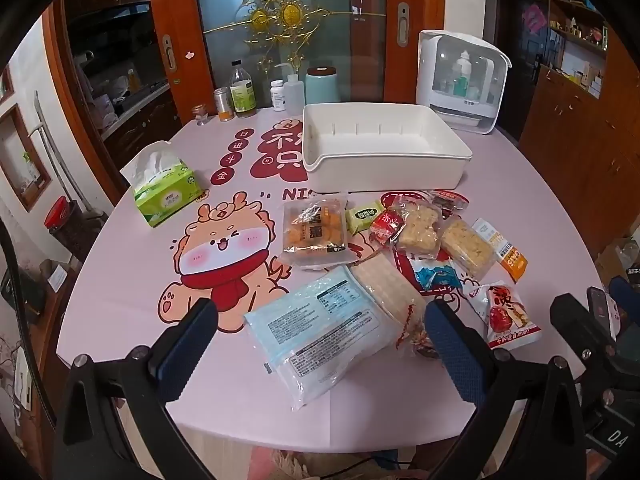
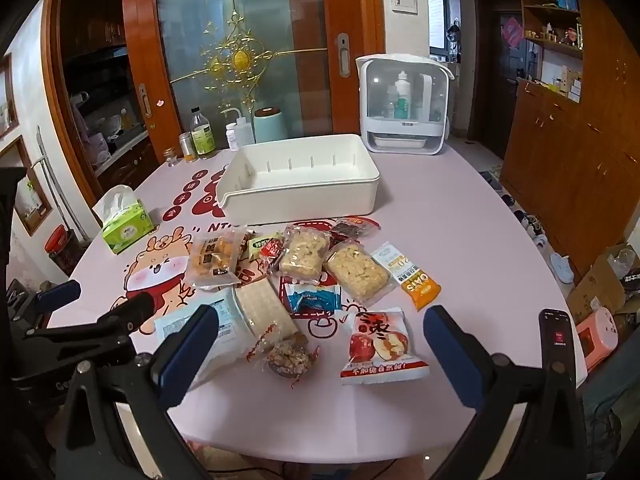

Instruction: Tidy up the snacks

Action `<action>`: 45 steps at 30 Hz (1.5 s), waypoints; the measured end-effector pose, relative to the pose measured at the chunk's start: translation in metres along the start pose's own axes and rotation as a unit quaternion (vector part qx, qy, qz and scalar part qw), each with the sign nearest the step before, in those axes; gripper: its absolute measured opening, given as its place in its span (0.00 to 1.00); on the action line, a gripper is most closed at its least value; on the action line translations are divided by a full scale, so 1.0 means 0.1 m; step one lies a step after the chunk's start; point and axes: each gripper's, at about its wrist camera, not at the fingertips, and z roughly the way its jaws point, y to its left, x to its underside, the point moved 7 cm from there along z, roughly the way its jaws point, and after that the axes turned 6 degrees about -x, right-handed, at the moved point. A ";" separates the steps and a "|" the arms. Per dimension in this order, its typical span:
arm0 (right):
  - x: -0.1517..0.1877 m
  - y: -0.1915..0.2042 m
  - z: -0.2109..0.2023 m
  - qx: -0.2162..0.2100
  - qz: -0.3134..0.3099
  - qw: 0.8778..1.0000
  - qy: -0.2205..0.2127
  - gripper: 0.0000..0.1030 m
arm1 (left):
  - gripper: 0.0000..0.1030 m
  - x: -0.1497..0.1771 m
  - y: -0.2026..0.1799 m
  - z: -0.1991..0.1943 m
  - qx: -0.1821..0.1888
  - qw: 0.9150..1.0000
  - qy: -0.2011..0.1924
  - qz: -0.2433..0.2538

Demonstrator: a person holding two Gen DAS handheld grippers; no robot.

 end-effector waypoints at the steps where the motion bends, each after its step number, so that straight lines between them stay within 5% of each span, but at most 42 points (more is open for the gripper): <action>1: 0.00 0.00 0.01 0.000 -0.001 1.000 0.001 1.00 | 1.00 0.00 0.00 0.00 0.001 1.000 -0.002 -0.001; 17: -0.05 0.08 0.02 -0.006 -0.007 1.000 -0.006 1.00 | 1.00 -0.08 0.03 -0.06 -0.005 1.000 -0.030 0.001; 45: -0.21 -0.15 0.12 -0.039 0.003 0.999 0.008 1.00 | 1.00 -0.15 -0.02 -0.01 0.014 1.000 -0.017 0.011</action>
